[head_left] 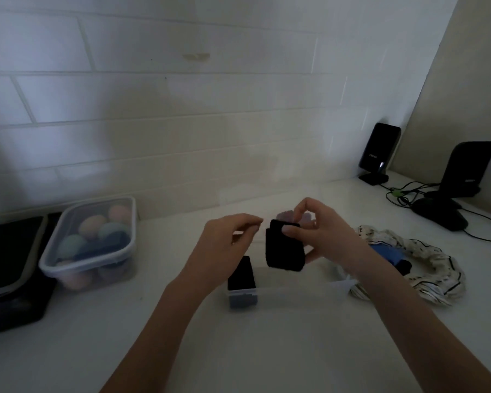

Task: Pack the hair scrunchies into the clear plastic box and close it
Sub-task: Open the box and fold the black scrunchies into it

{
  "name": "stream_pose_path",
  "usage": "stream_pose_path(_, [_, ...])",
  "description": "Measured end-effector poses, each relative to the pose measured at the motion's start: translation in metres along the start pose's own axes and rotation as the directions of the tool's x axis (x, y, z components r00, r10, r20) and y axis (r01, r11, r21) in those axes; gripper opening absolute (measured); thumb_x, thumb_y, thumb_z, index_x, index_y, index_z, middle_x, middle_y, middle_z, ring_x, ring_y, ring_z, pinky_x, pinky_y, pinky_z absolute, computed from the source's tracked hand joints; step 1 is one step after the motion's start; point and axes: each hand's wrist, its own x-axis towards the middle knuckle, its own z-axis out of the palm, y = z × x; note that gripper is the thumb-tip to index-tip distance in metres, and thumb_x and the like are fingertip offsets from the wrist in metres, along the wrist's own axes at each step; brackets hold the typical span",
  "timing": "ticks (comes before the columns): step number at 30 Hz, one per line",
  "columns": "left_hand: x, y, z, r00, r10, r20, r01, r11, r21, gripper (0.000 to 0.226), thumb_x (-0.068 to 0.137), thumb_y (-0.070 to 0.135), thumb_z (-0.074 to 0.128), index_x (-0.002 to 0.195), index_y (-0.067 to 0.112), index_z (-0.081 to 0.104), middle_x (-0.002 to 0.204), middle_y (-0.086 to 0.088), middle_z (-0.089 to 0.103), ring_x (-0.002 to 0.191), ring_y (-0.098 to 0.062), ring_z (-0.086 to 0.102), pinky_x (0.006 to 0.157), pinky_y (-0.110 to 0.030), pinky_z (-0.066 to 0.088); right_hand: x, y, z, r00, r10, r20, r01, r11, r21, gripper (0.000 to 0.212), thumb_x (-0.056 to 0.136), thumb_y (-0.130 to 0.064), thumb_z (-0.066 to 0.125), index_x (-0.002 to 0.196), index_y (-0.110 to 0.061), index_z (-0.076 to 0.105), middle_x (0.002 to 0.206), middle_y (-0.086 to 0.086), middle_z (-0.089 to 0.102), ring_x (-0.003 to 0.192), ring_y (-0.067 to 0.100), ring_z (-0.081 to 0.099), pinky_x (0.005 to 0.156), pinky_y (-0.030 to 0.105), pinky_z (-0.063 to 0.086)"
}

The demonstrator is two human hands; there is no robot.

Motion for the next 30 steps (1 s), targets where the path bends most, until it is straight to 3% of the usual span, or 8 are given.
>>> stream_pose_path(3, [-0.012, -0.004, -0.006, 0.992, 0.099, -0.083, -0.088, 0.989, 0.119, 0.015, 0.088, 0.015, 0.059, 0.093, 0.019, 0.072, 0.086, 0.018, 0.067, 0.084, -0.001, 0.060, 0.071, -0.006, 0.045, -0.007, 0.008, 0.008, 0.999, 0.033, 0.020, -0.031, 0.993, -0.111, 0.024, 0.084, -0.006, 0.065, 0.075, -0.015, 0.045, 0.083, 0.018, 0.062, 0.068, 0.023, 0.064, 0.040, 0.029, 0.054])
stream_pose_path(7, [-0.024, -0.006, -0.005, 0.990, 0.107, -0.094, -0.089, 0.979, 0.183, 0.016, 0.087, 0.016, 0.055, 0.093, 0.018, 0.070, 0.081, 0.011, 0.071, 0.076, 0.006, 0.060, 0.073, -0.002, 0.039, -0.008, 0.015, 0.019, 0.991, 0.077, 0.112, -0.042, 0.958, -0.284, 0.021, 0.083, -0.010, 0.067, 0.074, -0.017, 0.050, 0.084, 0.017, 0.068, 0.073, 0.027, 0.068, 0.056, 0.035, 0.060])
stream_pose_path(11, [-0.030, -0.007, -0.004, 0.994, 0.077, -0.074, -0.050, 0.949, 0.312, 0.020, 0.087, 0.022, 0.049, 0.094, 0.021, 0.068, 0.072, 0.002, 0.071, 0.065, -0.016, 0.061, 0.068, -0.008, 0.036, -0.007, 0.017, 0.027, 0.989, 0.060, 0.136, -0.006, 0.929, -0.369, 0.012, 0.084, -0.008, 0.066, 0.079, -0.016, 0.058, 0.101, 0.013, 0.066, 0.074, 0.019, 0.064, 0.058, 0.023, 0.059])
stream_pose_path(15, [-0.028, -0.003, -0.009, 0.995, -0.013, 0.100, -0.029, 0.913, 0.407, 0.022, 0.093, 0.022, 0.046, 0.105, 0.022, 0.064, 0.087, -0.003, 0.073, 0.078, -0.020, 0.063, 0.075, -0.031, 0.048, -0.012, 0.018, 0.026, 0.988, 0.030, 0.153, 0.042, 0.893, -0.448, 0.015, 0.081, -0.015, 0.070, 0.096, -0.013, 0.068, 0.101, 0.004, 0.066, 0.073, 0.001, 0.059, 0.063, 0.013, 0.054])
stream_pose_path(21, [-0.022, 0.009, -0.016, 0.950, -0.068, 0.306, -0.083, 0.887, 0.455, 0.023, 0.090, 0.026, 0.048, 0.104, 0.025, 0.066, 0.093, 0.002, 0.073, 0.070, -0.012, 0.058, 0.070, -0.022, 0.043, -0.016, 0.013, 0.026, 0.976, 0.024, 0.218, 0.109, 0.809, -0.577, 0.025, 0.078, -0.023, 0.073, 0.103, -0.024, 0.070, 0.102, -0.007, 0.066, 0.068, -0.002, 0.060, 0.062, 0.008, 0.048])
stream_pose_path(24, [-0.022, 0.009, -0.017, 0.915, -0.081, 0.395, -0.110, 0.892, 0.438, 0.027, 0.084, 0.024, 0.049, 0.099, 0.029, 0.071, 0.077, 0.005, 0.070, 0.056, -0.009, 0.050, 0.085, -0.031, 0.051, -0.016, 0.009, 0.030, 0.969, -0.007, 0.245, 0.181, 0.697, -0.694, 0.027, 0.079, -0.027, 0.072, 0.106, -0.028, 0.070, 0.102, -0.007, 0.066, 0.062, -0.005, 0.053, 0.058, 0.009, 0.041])
stream_pose_path(27, [-0.020, 0.011, -0.018, 0.885, -0.132, 0.446, -0.120, 0.861, 0.494, 0.037, 0.076, 0.019, 0.048, 0.101, 0.032, 0.072, 0.058, 0.012, 0.056, 0.056, -0.010, 0.050, 0.097, -0.040, 0.049, -0.018, 0.002, 0.035, 0.962, -0.033, 0.271, 0.251, 0.502, -0.828, 0.030, 0.081, -0.031, 0.069, 0.111, -0.031, 0.068, 0.112, -0.004, 0.060, 0.089, 0.010, 0.055, 0.071, 0.023, 0.040])
stream_pose_path(30, [-0.016, 0.012, -0.017, 0.841, -0.175, 0.513, -0.130, 0.854, 0.505, 0.047, 0.069, 0.011, 0.046, 0.101, 0.034, 0.072, 0.084, 0.007, 0.073, 0.073, -0.015, 0.060, 0.096, -0.037, 0.048, -0.014, 0.001, 0.040, 0.940, -0.057, 0.336, 0.330, 0.399, -0.855, 0.030, 0.081, -0.028, 0.068, 0.111, -0.025, 0.069, 0.114, 0.001, 0.053, 0.105, 0.017, 0.050, 0.075, 0.027, 0.041])
